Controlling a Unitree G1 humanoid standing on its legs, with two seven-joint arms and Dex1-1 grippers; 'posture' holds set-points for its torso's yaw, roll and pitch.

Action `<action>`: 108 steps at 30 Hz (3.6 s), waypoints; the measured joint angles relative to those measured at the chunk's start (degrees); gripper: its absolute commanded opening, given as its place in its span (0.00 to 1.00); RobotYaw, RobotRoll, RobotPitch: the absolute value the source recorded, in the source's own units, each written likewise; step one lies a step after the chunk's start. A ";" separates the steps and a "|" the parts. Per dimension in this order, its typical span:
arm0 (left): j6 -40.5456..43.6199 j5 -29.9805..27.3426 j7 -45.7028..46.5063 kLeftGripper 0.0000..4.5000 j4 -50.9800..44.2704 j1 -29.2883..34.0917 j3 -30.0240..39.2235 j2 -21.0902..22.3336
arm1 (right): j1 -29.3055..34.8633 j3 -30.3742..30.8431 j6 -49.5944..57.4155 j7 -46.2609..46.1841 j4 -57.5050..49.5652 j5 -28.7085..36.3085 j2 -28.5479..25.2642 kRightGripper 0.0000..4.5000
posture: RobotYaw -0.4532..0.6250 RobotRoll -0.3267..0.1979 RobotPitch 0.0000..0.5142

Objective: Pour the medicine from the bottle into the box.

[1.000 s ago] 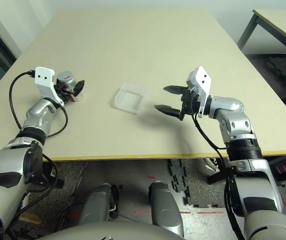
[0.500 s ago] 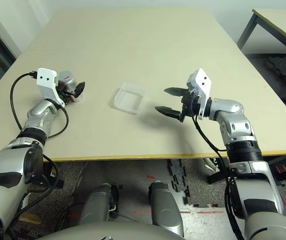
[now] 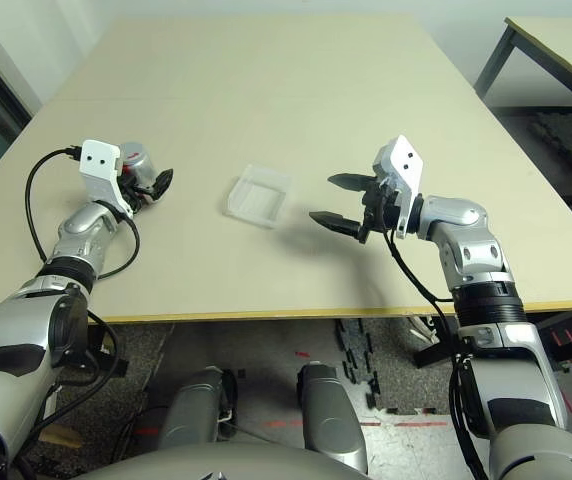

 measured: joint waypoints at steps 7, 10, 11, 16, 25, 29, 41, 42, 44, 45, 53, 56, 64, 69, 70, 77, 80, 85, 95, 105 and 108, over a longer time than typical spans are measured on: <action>0.00 0.13 0.54 0.60 0.03 -0.06 0.01 0.04 | 0.00 0.00 0.00 -0.12 -0.05 0.00 0.00 1.00 | 0.24 0.62 0.17; 0.04 0.17 0.53 0.60 0.04 -0.06 -0.02 0.12 | -0.01 0.00 0.00 -0.13 -0.07 0.00 0.00 1.00 | 0.23 0.62 0.17; 0.07 0.16 0.45 0.60 0.03 -0.06 -0.02 0.19 | -0.01 0.00 0.00 -0.13 -0.07 0.00 0.00 1.00 | 0.23 0.62 0.16; 0.94 0.08 -1.51 0.60 -0.01 -0.33 -0.01 0.47 | -0.02 -0.08 -0.04 -0.15 -0.07 0.00 0.00 1.00 | 0.24 0.62 0.16; 5.85 -0.45 -12.38 0.60 -3.72 -2.78 -0.61 0.35 | -1.32 -0.17 -0.54 -0.11 0.85 -0.01 -0.01 1.00 | 0.25 0.62 0.16; 9.07 -1.01 -17.60 0.60 -7.43 -3.78 -1.90 -0.68 | -2.23 -0.19 -0.85 0.07 1.68 -0.02 -0.02 1.00 | 0.25 0.62 0.16; 20.36 -3.29 -28.26 0.60 -16.28 -5.84 -5.59 -5.00 | -8.66 -0.57 0.11 2.83 3.75 1.93 -0.93 1.00 | 0.23 0.62 0.13; 20.63 -3.29 -28.69 0.60 -16.40 -6.44 -5.90 -5.30 | -9.37 -0.58 0.57 3.34 3.75 2.32 -1.06 1.00 | 0.23 0.62 0.13; 20.72 -3.30 -29.16 0.60 -16.54 -7.12 -6.28 -5.69 | -10.04 -0.57 0.96 4.07 3.78 2.59 -1.09 1.00 | 0.22 0.62 0.12; 20.73 -3.30 -29.47 0.60 -16.54 -7.32 -6.45 -5.93 | -10.50 -0.57 1.25 4.46 3.94 2.60 -1.09 1.00 | 0.22 0.62 0.12; 20.78 -3.26 -34.43 0.60 -16.54 -7.94 -9.47 -7.18 | -15.58 -0.11 4.59 8.33 5.63 3.70 0.44 1.00 | 0.21 0.62 0.10; 20.31 -3.22 -35.92 0.60 -16.55 -7.94 -10.95 -7.51 | -18.04 0.89 5.54 9.72 7.66 3.69 1.31 1.00 | 0.21 0.62 0.10; 19.07 -3.20 -36.98 0.60 -16.55 -8.06 -12.68 -9.28 | -24.29 3.57 5.07 11.46 14.16 2.01 5.53 1.00 | 0.22 0.62 0.08; 19.07 -3.20 -37.43 0.60 -16.60 -8.09 -13.49 -9.93 | -26.89 4.06 3.55 11.45 18.02 0.68 8.28 1.00 | 0.22 0.62 0.08; 19.07 -3.20 -37.45 0.60 -16.70 -8.09 -13.55 -10.17 | -27.43 4.08 3.22 11.45 18.86 0.40 8.86 1.00 | 0.22 0.62 0.08; 19.25 -3.22 -37.60 0.60 -18.18 -8.41 -13.67 -10.95 | -29.67 4.19 0.45 11.44 24.10 -1.48 11.35 1.00 | 0.23 0.62 0.08; 19.53 -3.23 -37.62 0.60 -18.39 -8.42 -13.67 -11.16 | -30.26 4.19 -0.44 11.45 26.16 -2.02 11.98 1.00 | 0.23 0.62 0.08; 19.85 -3.23 -37.99 0.60 -19.04 -8.40 -13.67 -11.35 | -31.50 3.99 -1.52 11.45 28.76 -2.54 12.71 1.00 | 0.23 0.62 0.09; 20.78 -3.24 -38.10 0.60 -20.52 -8.02 -13.72 -11.83 | -33.30 3.87 -3.47 11.31 33.04 -3.05 13.98 1.00 | 0.23 0.62 0.09; 20.99 -3.24 -38.10 0.60 -20.60 -7.85 -14.00 -11.83 | -33.90 3.24 -3.88 11.31 34.52 -3.10 14.34 0.91 | 0.24 0.62 0.09; 21.17 -3.24 -38.09 0.60 -20.93 -7.49 -14.11 -11.83 | -33.94 3.15 -3.89 11.40 34.91 -3.12 14.35 0.71 | 0.24 0.62 0.10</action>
